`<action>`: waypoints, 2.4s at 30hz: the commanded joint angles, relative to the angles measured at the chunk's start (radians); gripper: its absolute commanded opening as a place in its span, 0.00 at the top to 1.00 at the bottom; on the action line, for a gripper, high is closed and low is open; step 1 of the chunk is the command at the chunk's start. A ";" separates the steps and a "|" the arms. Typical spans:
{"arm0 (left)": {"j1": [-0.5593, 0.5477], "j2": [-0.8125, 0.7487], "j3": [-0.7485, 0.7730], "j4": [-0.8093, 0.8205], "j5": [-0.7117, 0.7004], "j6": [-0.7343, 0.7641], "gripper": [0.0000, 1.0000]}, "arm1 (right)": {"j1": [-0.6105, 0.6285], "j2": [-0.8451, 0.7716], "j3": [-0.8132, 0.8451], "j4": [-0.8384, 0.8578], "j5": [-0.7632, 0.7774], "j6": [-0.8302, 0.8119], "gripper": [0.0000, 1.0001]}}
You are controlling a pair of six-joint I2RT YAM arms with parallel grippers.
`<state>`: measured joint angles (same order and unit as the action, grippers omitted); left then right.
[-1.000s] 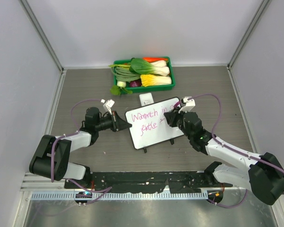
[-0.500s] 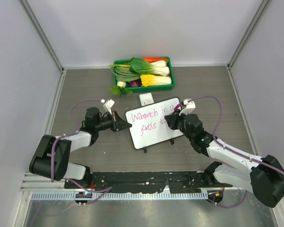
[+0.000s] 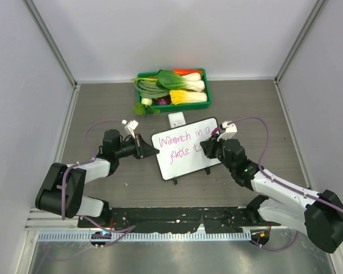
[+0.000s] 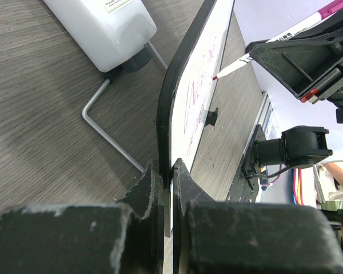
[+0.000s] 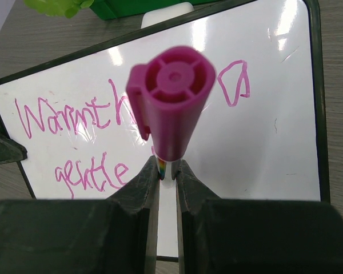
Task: Write a sentence on the whiteboard
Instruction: Write on the whiteboard at the whiteboard stand.
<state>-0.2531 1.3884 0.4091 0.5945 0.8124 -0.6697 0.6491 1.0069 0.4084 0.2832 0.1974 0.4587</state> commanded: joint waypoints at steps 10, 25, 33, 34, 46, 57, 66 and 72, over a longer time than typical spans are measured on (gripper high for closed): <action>0.003 0.001 -0.009 -0.027 -0.101 0.076 1.00 | 0.001 -0.022 0.082 -0.016 0.056 -0.063 0.99; 0.003 0.006 -0.009 -0.022 -0.096 0.075 1.00 | 0.000 0.024 0.101 0.002 0.094 -0.055 0.99; 0.003 0.006 -0.009 -0.021 -0.096 0.076 1.00 | 0.001 0.044 0.083 0.021 0.088 -0.058 0.99; 0.005 0.006 -0.009 -0.021 -0.096 0.075 1.00 | 0.001 0.044 0.083 0.016 0.088 -0.060 0.99; 0.003 0.009 -0.009 -0.013 -0.094 0.071 1.00 | 0.001 0.030 0.033 -0.058 0.080 -0.040 0.99; 0.005 0.009 -0.012 -0.012 -0.093 0.068 1.00 | 0.001 0.007 0.027 -0.084 0.128 -0.049 0.99; 0.003 0.009 -0.010 -0.012 -0.091 0.068 1.00 | 0.001 0.004 0.058 -0.079 0.198 -0.051 0.99; 0.005 0.008 -0.010 -0.012 -0.091 0.068 1.00 | 0.001 0.030 0.105 -0.055 0.203 -0.057 0.99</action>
<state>-0.2531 1.3880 0.4091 0.5949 0.8127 -0.6720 0.6533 1.0161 0.4564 0.2268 0.3355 0.4213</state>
